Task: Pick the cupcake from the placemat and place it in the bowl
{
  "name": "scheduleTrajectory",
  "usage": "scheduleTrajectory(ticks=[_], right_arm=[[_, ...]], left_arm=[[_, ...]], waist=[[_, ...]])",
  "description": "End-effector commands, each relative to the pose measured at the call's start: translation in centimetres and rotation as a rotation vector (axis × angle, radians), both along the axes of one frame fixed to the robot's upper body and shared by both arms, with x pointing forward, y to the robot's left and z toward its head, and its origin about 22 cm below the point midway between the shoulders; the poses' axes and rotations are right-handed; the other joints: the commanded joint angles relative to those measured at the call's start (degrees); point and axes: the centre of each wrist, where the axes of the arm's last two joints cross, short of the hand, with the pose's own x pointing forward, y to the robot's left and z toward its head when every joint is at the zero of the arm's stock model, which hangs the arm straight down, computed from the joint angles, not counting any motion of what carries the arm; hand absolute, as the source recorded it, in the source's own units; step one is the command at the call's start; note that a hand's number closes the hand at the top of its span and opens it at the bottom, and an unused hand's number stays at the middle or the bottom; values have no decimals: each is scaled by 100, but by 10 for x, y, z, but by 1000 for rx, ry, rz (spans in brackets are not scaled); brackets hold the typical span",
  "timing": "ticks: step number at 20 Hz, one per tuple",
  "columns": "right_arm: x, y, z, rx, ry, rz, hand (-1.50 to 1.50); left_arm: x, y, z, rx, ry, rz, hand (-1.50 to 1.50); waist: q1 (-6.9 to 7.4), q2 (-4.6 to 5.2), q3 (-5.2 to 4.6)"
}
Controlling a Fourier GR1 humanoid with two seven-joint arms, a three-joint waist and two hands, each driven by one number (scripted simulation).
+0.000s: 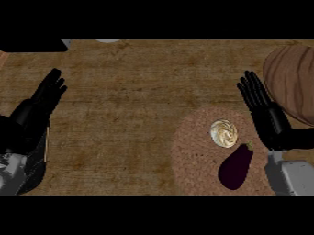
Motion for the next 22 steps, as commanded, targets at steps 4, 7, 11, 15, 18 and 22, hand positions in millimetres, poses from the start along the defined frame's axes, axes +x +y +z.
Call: scheduleTrajectory(ticks=[4,7,11,15,18,22], right_arm=[[32,0,83,-130,-303,368,150],[30,-56,143,-741,-349,217,150],[-6,-90,64,-739,-173,46,-150],[-46,-112,53,-774,-269,200,-150],[-64,-110,71,-817,-266,169,-150],[-54,-110,96,-809,-224,122,-150]], left_arm=[[4,26,1,95,-57,127,0],[2,33,-3,93,-24,160,0],[-6,47,-22,112,-52,233,0],[10,39,-21,96,-47,235,0],[-8,45,-36,78,-39,228,0],[3,27,-31,102,-60,215,0]], waist=[[79,-139,-220],[-91,-312,-430],[-228,-147,-222],[-225,-138,-218],[-154,-148,-223],[-118,-137,-222]])
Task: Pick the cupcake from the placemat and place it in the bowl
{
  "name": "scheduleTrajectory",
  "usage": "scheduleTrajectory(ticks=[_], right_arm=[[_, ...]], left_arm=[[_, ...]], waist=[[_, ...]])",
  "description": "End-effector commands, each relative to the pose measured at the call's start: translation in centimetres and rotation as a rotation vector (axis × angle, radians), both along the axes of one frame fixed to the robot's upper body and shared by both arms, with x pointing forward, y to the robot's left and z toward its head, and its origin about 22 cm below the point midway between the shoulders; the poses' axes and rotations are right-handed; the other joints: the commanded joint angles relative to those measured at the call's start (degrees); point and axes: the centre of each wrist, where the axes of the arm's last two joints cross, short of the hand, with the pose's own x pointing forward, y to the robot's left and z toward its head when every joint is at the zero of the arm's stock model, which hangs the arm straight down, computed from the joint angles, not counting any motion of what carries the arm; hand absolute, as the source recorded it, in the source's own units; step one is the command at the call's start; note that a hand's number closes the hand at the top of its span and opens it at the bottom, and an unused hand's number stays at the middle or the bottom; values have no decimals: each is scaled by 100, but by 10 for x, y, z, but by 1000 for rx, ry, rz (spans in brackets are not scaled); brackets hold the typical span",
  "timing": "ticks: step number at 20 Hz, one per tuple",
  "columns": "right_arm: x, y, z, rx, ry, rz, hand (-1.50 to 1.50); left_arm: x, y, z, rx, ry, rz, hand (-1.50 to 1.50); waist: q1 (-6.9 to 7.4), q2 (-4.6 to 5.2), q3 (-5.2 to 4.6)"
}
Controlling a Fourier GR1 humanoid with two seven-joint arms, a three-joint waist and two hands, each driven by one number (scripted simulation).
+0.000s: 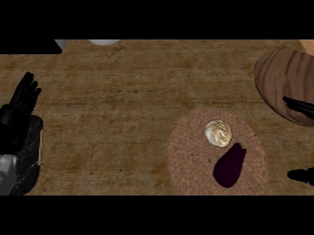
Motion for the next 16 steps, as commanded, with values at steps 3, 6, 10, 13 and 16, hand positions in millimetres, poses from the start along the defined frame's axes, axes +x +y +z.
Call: scheduleTrajectory(ticks=[3,6,10,13,16], right_arm=[[35,0,61,-52,0,-32,-150],[38,32,72,-93,10,1,-150],[56,59,110,-234,60,21,-150],[67,72,119,-421,113,41,-150],[82,98,107,-480,175,71,-150]], left_arm=[[-5,-10,-6,13,-11,-14,0],[0,-11,-21,-11,7,-41,0],[7,-16,0,-6,-3,-38,0],[13,-10,-1,5,-4,-44,0],[15,-14,-2,6,-10,-36,0]], waist=[[114,15,-2],[89,17,-4],[173,20,-6],[227,37,-11],[182,29,-5]])
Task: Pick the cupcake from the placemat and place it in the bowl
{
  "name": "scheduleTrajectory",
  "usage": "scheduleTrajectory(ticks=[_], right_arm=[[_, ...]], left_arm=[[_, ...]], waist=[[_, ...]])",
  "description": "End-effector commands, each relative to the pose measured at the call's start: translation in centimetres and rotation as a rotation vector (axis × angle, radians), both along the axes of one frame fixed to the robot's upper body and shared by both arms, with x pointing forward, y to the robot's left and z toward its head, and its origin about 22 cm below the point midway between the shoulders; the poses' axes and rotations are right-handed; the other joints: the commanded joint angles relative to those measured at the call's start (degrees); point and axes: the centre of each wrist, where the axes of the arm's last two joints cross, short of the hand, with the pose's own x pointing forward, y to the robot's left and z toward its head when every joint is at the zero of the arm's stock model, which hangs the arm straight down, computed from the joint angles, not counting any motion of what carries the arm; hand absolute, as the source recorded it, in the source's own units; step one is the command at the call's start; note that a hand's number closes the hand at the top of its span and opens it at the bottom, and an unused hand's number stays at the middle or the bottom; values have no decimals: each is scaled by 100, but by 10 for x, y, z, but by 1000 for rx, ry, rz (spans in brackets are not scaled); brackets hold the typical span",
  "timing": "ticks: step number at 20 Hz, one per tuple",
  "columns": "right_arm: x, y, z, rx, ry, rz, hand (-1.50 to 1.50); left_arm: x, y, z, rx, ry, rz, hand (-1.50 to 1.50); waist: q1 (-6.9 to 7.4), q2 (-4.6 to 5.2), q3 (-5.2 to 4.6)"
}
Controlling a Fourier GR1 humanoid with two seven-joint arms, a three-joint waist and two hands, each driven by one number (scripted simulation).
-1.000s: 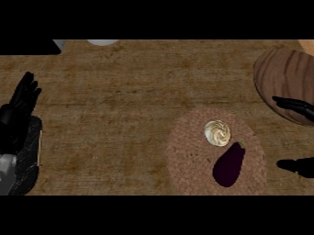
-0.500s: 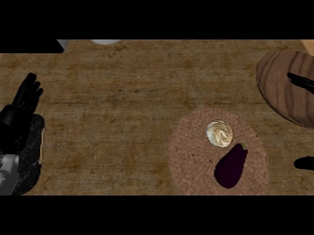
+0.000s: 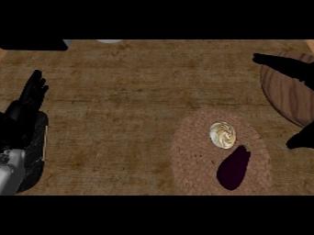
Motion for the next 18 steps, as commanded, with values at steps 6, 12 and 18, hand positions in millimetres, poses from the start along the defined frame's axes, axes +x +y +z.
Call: scheduleTrajectory(ticks=[6,12,18], right_arm=[[31,51,-29,-243,218,84,-150],[45,72,-47,-391,323,117,-150],[38,81,-64,-501,342,123,-150]], left_arm=[[-1,-1,-4,-16,-11,15,0],[-1,-2,6,11,-6,6,0],[-2,19,12,1,2,23,0]], waist=[[-48,-10,6],[-35,-14,9],[-85,-22,9]])
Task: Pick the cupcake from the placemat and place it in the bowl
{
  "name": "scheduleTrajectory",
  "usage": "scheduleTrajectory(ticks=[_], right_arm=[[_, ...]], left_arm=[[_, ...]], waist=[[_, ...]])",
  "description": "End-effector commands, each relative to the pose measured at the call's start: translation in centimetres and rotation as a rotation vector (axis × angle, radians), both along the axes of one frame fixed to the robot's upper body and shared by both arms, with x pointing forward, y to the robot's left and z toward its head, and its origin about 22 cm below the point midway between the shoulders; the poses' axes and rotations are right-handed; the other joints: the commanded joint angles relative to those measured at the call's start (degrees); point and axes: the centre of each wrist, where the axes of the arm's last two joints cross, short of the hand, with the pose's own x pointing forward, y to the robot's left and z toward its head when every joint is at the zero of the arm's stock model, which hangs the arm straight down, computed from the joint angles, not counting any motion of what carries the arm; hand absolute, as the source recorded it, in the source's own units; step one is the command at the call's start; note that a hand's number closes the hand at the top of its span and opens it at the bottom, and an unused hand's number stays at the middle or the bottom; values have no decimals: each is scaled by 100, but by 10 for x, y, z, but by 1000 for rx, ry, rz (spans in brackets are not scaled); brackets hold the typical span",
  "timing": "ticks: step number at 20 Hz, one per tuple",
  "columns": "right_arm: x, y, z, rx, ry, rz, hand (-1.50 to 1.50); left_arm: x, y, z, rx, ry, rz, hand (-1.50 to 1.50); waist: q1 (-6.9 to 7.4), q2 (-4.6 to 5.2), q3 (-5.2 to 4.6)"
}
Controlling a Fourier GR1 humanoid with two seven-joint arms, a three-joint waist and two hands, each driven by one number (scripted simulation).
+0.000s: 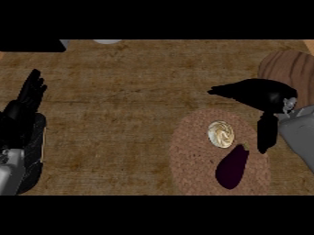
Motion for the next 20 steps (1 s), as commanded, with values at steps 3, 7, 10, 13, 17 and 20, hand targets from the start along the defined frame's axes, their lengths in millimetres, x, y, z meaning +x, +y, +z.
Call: scheduleTrajectory(ticks=[3,7,10,13,17,20], right_arm=[[-7,15,-2,-47,-84,37,-150],[-6,9,-23,-30,-195,50,-150],[-1,-5,-54,-27,-205,55,-150],[-21,23,-54,-36,-126,35,-150],[-4,6,-77,-60,-96,34,-150],[-36,8,-85,-64,-89,37,-150]], left_arm=[[-12,5,3,-10,-2,1,0],[-2,11,6,-10,-12,0,0],[-4,-4,0,-9,9,-19,0],[-4,10,2,-10,12,11,0],[-11,1,0,-4,-2,6,0],[-2,-1,-3,-17,-5,0,0]], waist=[[-25,-14,1],[-31,-3,2],[-20,3,3],[-56,-11,0],[-17,-3,1],[-66,-11,0]])
